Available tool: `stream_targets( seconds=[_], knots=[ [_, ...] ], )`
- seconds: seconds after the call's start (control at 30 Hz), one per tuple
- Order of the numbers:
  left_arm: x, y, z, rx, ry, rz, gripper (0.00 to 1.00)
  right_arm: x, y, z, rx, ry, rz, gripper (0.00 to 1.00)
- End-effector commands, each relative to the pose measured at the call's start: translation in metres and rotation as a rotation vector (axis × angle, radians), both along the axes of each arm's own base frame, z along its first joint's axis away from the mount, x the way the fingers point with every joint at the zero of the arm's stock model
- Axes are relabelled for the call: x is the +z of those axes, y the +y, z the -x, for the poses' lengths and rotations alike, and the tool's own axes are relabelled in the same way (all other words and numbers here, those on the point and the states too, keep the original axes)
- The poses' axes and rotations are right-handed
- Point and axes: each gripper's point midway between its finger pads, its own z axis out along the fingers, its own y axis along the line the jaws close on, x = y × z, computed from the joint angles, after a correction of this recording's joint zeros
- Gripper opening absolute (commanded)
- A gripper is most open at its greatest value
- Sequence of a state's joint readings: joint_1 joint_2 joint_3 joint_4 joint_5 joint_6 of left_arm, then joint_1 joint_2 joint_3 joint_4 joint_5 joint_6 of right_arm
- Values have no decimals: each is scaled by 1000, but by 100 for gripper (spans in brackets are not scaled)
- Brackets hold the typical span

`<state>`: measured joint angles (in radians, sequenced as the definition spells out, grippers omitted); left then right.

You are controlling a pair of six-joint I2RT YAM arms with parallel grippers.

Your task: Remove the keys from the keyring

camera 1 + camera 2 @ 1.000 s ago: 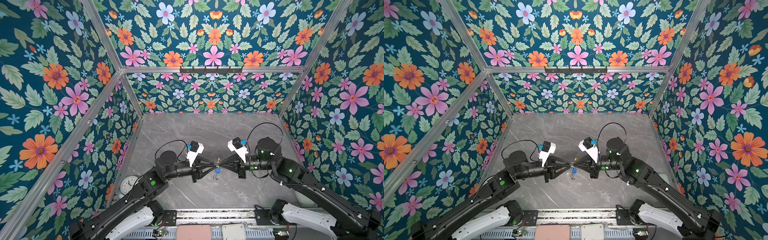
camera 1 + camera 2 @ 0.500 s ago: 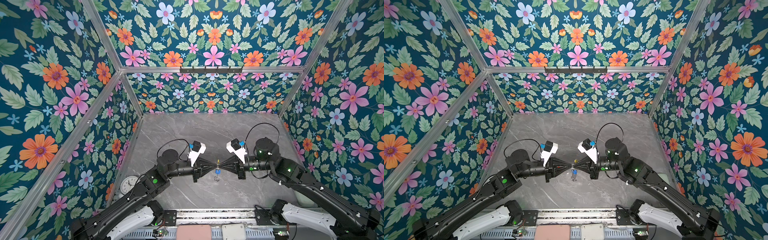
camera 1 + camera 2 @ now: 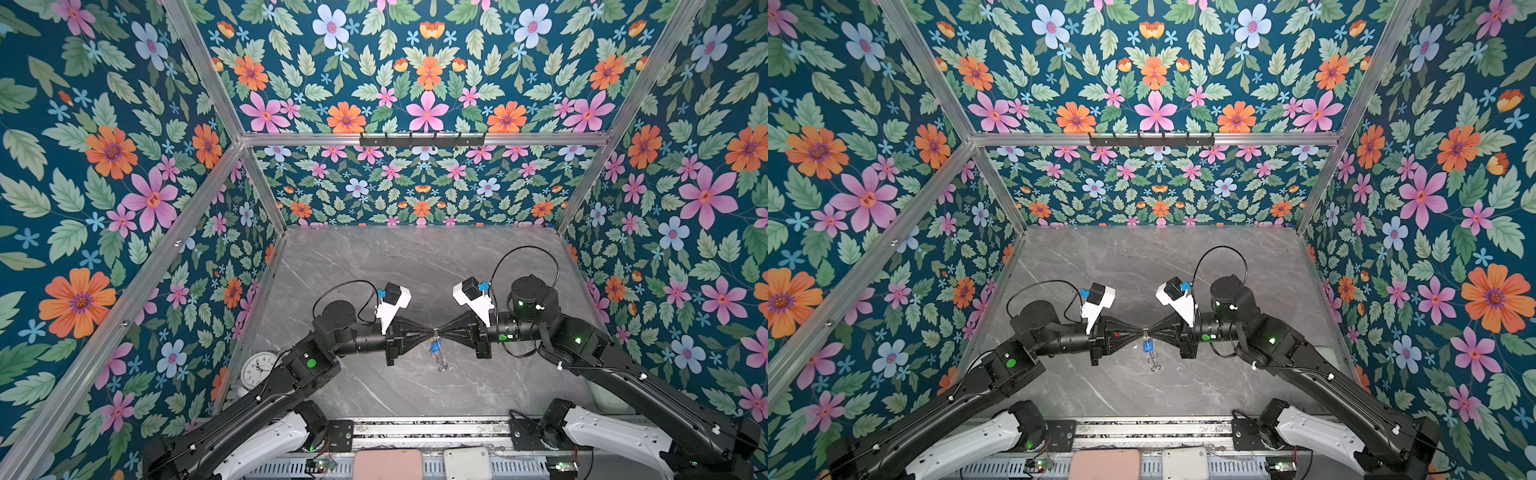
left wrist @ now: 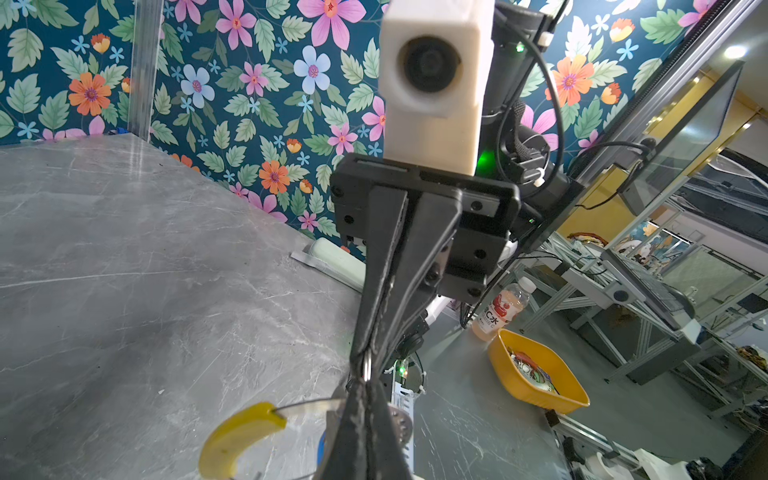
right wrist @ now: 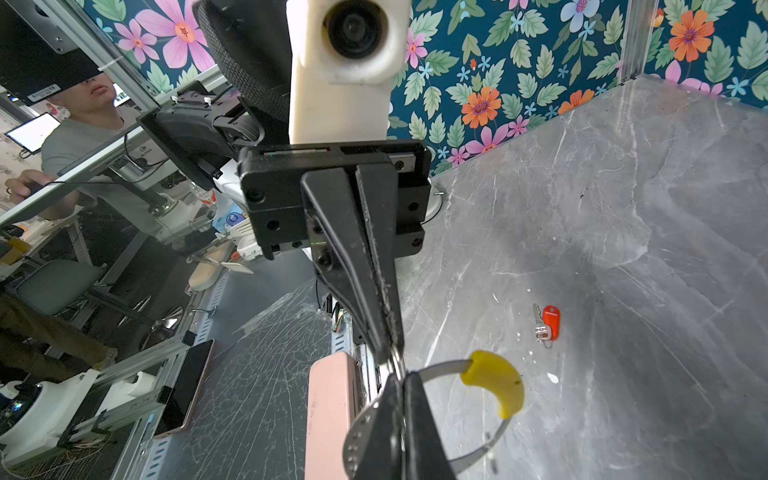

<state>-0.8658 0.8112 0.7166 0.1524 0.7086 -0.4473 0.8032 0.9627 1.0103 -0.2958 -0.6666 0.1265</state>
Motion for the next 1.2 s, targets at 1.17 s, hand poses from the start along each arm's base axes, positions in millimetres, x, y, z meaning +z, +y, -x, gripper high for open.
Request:
stream_targets(
  seconds=[1.17],
  knots=[
    [48,30,-14,169,-106,442,0,53,14,-15,-65,9,-397,36]
  ],
)
